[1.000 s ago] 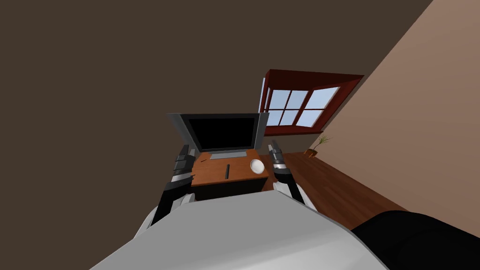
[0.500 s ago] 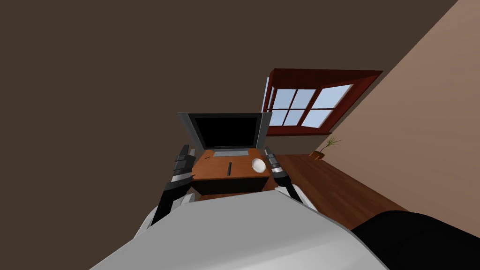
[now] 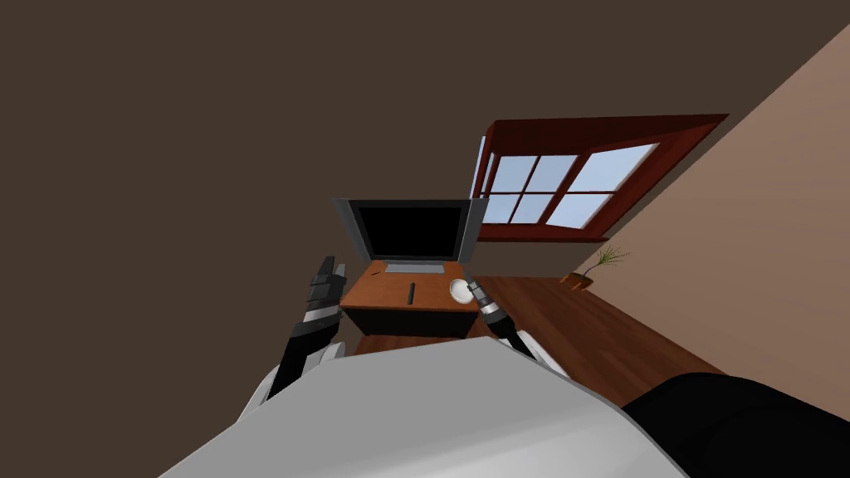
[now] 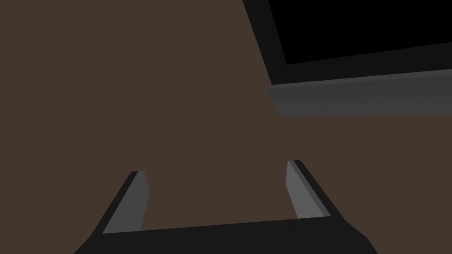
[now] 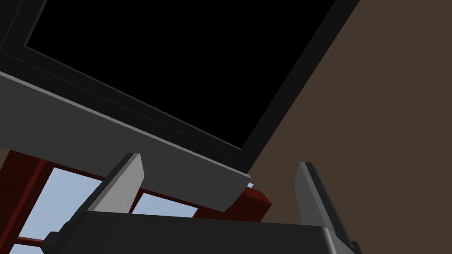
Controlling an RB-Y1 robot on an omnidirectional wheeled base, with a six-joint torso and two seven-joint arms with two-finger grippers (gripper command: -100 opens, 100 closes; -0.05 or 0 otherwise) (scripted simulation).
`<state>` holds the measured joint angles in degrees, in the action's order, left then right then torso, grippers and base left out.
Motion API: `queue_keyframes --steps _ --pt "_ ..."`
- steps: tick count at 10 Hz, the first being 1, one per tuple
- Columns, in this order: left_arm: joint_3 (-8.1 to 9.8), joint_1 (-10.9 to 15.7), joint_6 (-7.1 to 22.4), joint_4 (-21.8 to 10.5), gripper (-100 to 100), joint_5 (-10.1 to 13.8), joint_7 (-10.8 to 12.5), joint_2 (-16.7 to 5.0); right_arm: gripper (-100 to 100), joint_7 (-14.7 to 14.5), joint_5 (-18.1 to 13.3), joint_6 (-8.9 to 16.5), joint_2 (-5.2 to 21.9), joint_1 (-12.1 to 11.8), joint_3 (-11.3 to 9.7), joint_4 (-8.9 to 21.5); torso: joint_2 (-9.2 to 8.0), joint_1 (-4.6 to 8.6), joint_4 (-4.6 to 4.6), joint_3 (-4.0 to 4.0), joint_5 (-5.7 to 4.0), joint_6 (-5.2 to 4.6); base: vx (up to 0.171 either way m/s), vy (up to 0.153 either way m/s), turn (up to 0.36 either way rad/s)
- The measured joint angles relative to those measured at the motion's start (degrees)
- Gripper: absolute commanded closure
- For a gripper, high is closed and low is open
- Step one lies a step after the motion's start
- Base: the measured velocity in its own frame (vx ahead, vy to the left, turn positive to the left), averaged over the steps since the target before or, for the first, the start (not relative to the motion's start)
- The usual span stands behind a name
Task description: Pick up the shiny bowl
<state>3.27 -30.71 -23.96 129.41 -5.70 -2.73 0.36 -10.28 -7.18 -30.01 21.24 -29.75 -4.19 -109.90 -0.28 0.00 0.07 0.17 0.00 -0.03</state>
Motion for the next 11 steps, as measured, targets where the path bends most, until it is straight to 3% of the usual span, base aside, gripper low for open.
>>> queue_keyframes --steps 6,11 --pt "0.00 0.00 0.00 0.00 0 0.00 0.00 0.00 -100 -1.23 -2.78 -2.20 7.81 -0.60 -2.56 8.59 0.05 -0.07 -0.01 -0.03 0.01 -0.01 -0.042 0.019 0.087" --pt "0.00 -0.01 0.00 0.00 0 0.00 0.00 0.00 -100 -2.36 -4.83 -3.61 12.31 -0.16 -4.99 16.58 0.16 -0.06 -0.03 -0.09 0.01 0.00 -0.035 0.030 0.135"
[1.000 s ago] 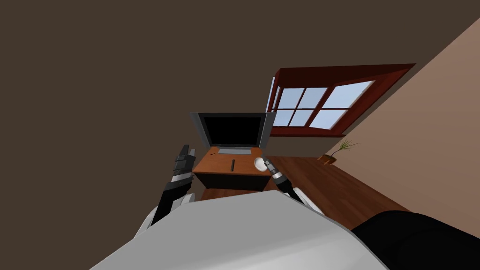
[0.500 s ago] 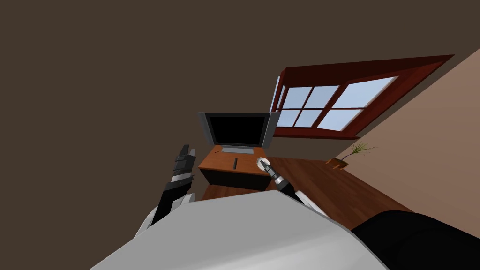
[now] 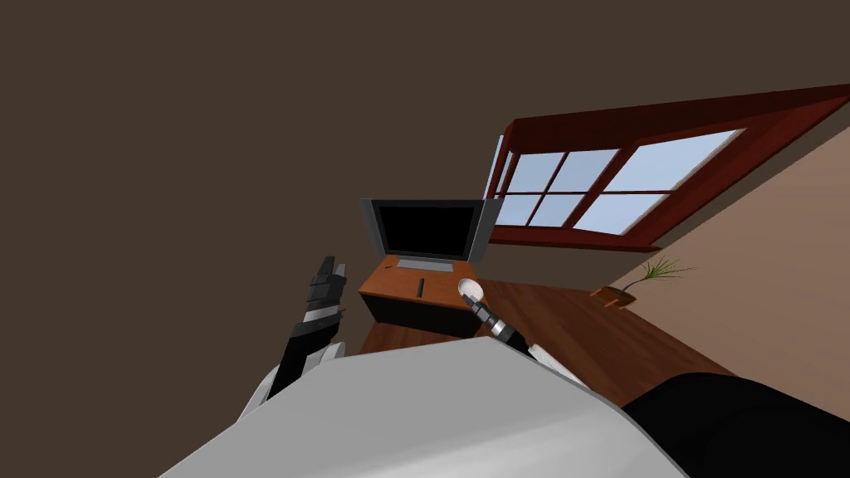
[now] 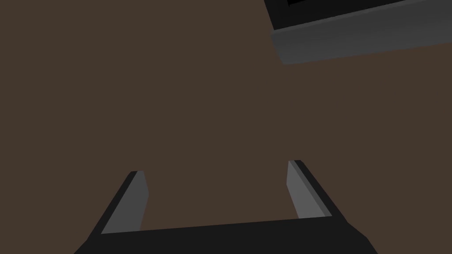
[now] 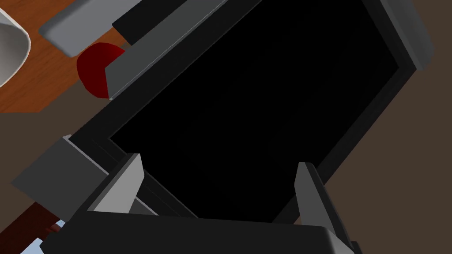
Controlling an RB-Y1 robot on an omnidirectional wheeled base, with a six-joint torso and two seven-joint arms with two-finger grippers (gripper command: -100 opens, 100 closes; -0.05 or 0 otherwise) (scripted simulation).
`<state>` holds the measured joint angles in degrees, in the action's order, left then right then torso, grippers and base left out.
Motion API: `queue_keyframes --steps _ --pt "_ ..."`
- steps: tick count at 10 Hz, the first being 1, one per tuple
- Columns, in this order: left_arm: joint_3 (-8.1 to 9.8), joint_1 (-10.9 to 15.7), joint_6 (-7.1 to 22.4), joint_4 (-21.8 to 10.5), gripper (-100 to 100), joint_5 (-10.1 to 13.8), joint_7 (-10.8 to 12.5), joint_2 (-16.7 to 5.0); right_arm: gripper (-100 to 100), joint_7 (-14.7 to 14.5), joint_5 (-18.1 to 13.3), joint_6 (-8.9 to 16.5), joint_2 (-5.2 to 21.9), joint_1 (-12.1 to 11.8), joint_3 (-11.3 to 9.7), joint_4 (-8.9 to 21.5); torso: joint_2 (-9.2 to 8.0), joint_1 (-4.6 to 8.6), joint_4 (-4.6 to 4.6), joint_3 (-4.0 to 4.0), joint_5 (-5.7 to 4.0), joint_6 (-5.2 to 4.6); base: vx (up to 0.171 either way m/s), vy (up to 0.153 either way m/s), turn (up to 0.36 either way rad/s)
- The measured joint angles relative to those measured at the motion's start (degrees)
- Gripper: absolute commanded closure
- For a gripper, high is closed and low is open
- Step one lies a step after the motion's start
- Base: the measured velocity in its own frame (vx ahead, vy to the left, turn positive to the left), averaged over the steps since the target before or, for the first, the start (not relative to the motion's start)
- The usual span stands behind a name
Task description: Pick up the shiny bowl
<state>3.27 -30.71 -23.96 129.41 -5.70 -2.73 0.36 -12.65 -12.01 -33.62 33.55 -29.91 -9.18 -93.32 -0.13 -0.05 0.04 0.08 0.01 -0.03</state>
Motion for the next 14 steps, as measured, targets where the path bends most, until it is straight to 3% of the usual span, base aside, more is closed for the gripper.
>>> queue_keyframes --steps 5,7,12,14 --pt "0.00 0.00 0.00 0.00 0 0.00 0.00 0.00 -100 -0.97 -2.19 -1.06 6.01 -0.70 -2.95 7.52 0.01 -0.05 0.00 -0.01 0.02 0.02 -0.027 0.044 0.124" --pt "0.00 0.00 0.00 0.00 0 0.00 0.00 0.00 -100 -1.16 -3.13 -0.94 7.70 0.63 -4.70 11.14 0.06 -0.12 -0.01 -0.03 0.02 0.03 -0.016 0.062 0.133" --pt "0.01 -0.01 0.00 0.00 0 0.00 0.00 0.00 -100 -1.53 -3.98 -1.39 10.87 0.02 -6.24 16.67 0.11 0.04 -0.02 -0.06 0.00 -0.02 -0.005 0.031 0.097" --pt "0.00 -0.01 0.00 0.00 0 0.00 0.00 0.00 -100 -2.08 -4.47 -2.68 12.24 0.38 -7.30 20.99 0.11 -0.02 -0.02 -0.06 0.01 -0.02 0.004 0.057 0.128"
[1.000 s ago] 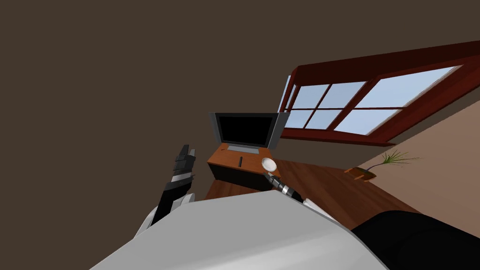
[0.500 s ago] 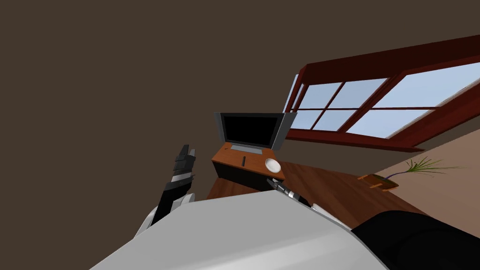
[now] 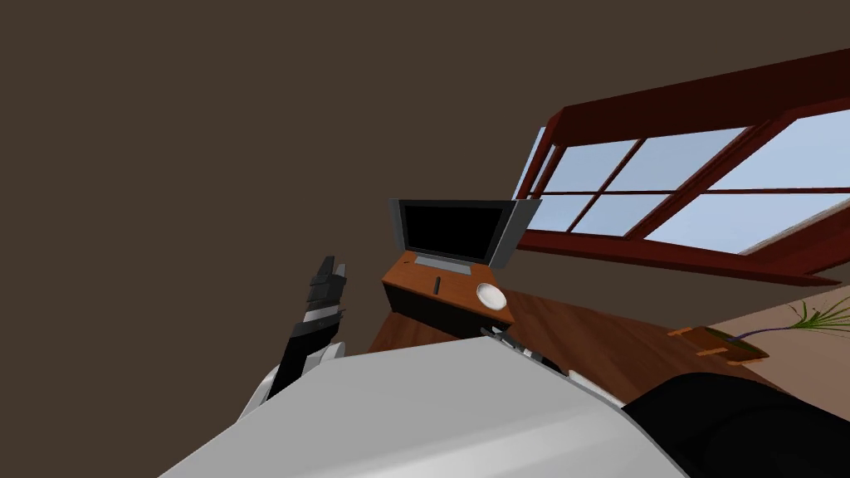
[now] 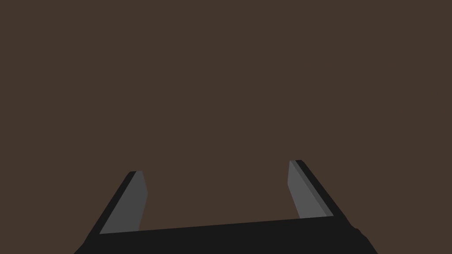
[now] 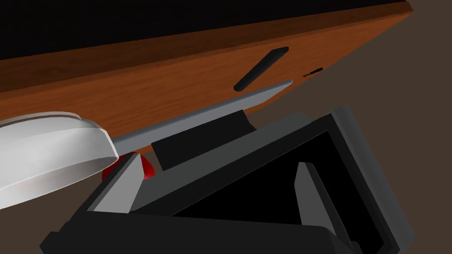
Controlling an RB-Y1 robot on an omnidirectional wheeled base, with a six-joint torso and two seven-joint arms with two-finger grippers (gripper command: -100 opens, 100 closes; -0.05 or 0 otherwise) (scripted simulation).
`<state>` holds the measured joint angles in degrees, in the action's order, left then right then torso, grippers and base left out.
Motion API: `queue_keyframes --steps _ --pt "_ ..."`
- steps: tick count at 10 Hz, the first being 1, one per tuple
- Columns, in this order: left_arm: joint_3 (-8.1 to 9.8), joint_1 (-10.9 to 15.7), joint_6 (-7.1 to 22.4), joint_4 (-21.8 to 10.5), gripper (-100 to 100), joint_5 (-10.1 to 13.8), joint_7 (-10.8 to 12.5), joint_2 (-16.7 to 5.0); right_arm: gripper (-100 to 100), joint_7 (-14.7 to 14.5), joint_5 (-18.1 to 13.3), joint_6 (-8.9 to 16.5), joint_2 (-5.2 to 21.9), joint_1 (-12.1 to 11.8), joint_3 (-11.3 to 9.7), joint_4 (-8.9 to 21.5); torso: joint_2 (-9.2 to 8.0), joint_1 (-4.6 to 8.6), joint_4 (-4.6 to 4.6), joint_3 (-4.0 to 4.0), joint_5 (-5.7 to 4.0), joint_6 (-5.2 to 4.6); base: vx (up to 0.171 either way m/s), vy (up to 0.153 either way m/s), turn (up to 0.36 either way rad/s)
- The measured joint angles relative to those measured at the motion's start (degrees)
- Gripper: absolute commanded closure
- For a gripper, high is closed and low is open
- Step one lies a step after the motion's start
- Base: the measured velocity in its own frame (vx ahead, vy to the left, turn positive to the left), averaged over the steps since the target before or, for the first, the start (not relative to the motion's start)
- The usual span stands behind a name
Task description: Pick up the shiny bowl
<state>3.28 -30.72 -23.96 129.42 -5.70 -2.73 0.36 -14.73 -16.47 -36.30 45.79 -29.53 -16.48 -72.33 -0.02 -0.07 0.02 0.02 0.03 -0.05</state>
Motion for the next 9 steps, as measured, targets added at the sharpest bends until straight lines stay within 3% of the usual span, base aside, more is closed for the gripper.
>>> queue_keyframes --steps 1,3,6,7,9 --pt "-0.01 0.00 0.00 0.00 0 0.00 0.00 0.00 -100 -0.04 -0.45 -0.09 0.88 0.79 -1.11 2.71 0.05 -0.08 -0.01 -0.03 0.01 0.04 0.024 0.120 0.319" --pt "0.00 0.00 0.00 0.00 0 0.00 0.00 0.00 -100 0.43 -0.79 0.40 4.07 0.14 -2.48 5.63 0.08 -0.19 -0.02 -0.05 0.05 -0.01 0.014 0.058 0.028" --pt "0.00 0.00 0.00 0.00 0 0.00 0.00 0.00 -100 -0.04 -1.25 0.01 5.22 0.76 -3.89 10.71 0.06 -0.01 -0.01 -0.04 0.01 0.00 0.020 0.051 0.161" --pt "0.00 0.00 0.00 0.00 0 0.00 0.00 0.00 -100 0.45 -1.26 0.74 7.08 0.13 -4.55 10.97 0.09 -0.06 -0.01 -0.05 0.03 0.03 0.029 0.057 0.102" --pt "0.01 -0.01 0.00 0.00 0 0.00 0.00 0.00 -100 0.41 -1.48 1.16 7.37 0.46 -5.24 12.87 0.06 0.01 -0.01 -0.04 0.01 -0.02 0.025 0.043 0.072"
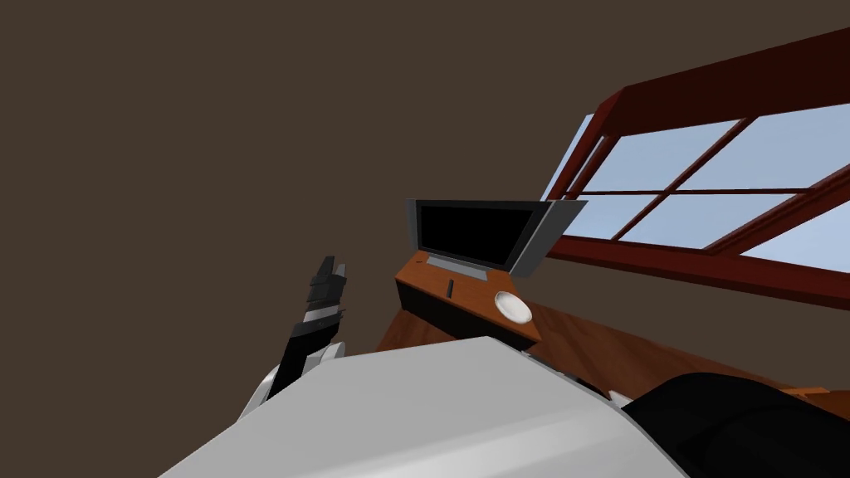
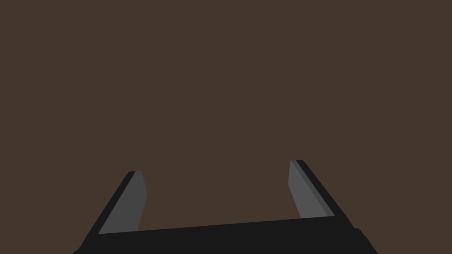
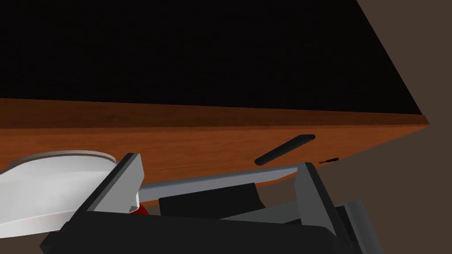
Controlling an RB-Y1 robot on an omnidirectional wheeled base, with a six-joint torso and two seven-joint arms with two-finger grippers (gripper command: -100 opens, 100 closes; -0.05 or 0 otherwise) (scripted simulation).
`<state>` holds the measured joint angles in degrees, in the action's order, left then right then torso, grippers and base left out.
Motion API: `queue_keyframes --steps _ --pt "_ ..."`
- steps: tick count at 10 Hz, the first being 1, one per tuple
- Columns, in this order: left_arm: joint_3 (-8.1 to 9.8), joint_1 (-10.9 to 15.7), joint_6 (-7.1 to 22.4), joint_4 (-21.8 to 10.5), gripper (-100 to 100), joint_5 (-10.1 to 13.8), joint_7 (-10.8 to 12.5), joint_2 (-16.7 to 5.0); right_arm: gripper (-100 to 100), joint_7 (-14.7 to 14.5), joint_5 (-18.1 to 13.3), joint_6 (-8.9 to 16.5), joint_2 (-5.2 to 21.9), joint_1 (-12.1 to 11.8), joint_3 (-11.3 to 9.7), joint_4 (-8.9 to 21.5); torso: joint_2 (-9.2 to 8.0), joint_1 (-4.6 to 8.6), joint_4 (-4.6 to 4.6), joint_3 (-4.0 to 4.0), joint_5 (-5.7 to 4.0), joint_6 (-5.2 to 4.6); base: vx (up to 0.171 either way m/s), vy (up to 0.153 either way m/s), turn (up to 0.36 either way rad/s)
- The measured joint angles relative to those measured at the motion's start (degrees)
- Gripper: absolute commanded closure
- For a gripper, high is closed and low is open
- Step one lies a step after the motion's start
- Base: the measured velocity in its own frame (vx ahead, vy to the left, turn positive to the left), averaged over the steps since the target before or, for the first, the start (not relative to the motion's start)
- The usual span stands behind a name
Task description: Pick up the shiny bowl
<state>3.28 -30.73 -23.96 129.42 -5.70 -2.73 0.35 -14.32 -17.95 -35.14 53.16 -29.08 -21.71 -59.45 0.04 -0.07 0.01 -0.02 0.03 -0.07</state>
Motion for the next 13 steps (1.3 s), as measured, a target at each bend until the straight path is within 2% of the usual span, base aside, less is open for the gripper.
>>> queue_keyframes --steps 1,4,5,6,8,10,11,12,13 --pt "-0.01 0.01 0.00 0.00 0 0.00 0.00 0.00 -100 -0.07 -0.20 -0.12 0.44 0.59 -0.84 1.82 0.05 -0.06 0.00 -0.02 0.00 0.06 0.034 0.051 0.119" --pt "-0.01 0.01 0.00 0.00 0 0.00 0.00 0.00 -100 0.07 -0.24 0.46 2.04 0.26 -1.90 4.05 0.05 0.00 0.00 -0.02 0.00 0.05 0.031 0.033 0.088" --pt "0.00 0.00 0.00 0.00 0 0.00 0.00 0.00 -100 0.04 -0.41 -0.15 2.05 1.26 -2.50 6.58 0.08 0.00 -0.01 -0.04 -0.01 0.03 0.046 0.071 0.190" --pt "-0.01 0.00 0.00 0.00 0 0.00 0.00 0.00 -100 0.22 -0.27 0.43 3.31 0.42 -3.00 6.71 0.09 -0.11 -0.02 -0.05 0.02 0.04 0.053 0.054 0.088" --pt "0.00 0.00 0.00 0.00 0 0.00 0.00 0.00 -100 0.21 -0.39 0.19 3.44 1.15 -3.67 9.89 0.04 0.03 -0.01 -0.03 -0.01 -0.01 0.039 0.026 0.082" --pt "-0.01 0.00 0.00 0.00 0 0.00 0.00 0.00 -100 -0.05 -0.53 -1.36 4.09 2.83 -5.45 17.20 0.23 -0.02 -0.04 -0.13 0.01 0.08 0.093 0.045 0.208" --pt "0.00 -0.01 0.00 0.00 0 0.00 0.00 0.00 -100 0.43 -0.47 -0.12 4.94 2.28 -5.94 16.61 0.26 -0.03 -0.05 -0.15 0.00 0.00 0.088 0.041 0.114" --pt "0.00 0.00 0.00 0.00 0 0.00 0.00 0.00 -100 0.81 -0.44 0.75 5.50 2.43 -6.74 18.02 0.25 -0.03 -0.05 -0.15 0.01 0.04 0.103 0.061 0.254" --pt "0.00 0.00 0.00 0.00 0 0.00 0.00 0.00 -100 0.60 -0.46 0.72 5.28 3.21 -7.70 20.98 0.31 -0.09 -0.06 -0.17 0.01 0.06 0.129 0.059 0.291"
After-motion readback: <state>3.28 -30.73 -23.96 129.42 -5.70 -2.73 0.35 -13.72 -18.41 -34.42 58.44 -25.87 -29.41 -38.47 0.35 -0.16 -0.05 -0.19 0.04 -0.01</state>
